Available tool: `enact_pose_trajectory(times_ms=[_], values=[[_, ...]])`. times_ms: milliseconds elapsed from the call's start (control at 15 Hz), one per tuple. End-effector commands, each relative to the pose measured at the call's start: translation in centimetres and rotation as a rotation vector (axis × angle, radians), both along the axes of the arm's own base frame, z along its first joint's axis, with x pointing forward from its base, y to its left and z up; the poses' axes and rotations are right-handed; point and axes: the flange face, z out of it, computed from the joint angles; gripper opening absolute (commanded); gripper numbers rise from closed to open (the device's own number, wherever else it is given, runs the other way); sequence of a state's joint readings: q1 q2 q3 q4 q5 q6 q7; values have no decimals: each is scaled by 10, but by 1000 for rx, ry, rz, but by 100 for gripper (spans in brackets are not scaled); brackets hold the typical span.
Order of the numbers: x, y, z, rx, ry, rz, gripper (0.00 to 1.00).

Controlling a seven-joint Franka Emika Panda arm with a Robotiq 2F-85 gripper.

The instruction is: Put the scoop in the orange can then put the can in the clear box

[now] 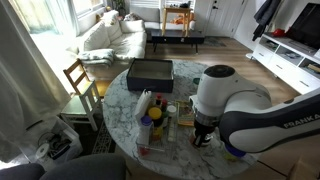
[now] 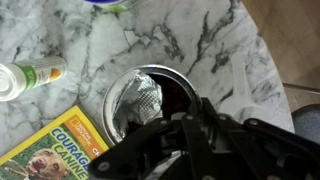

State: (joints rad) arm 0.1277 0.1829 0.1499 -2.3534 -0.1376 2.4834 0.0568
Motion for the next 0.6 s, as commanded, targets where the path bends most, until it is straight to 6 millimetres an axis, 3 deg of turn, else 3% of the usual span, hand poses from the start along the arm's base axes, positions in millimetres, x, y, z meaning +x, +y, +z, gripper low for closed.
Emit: enact_pose_trajectory(times_ms=[0, 333, 533], values=[[8, -7, 2, 26, -2, -21, 38], [10, -12, 32, 121, -8, -82, 72], [6, -7, 30, 195, 49, -102, 94]])
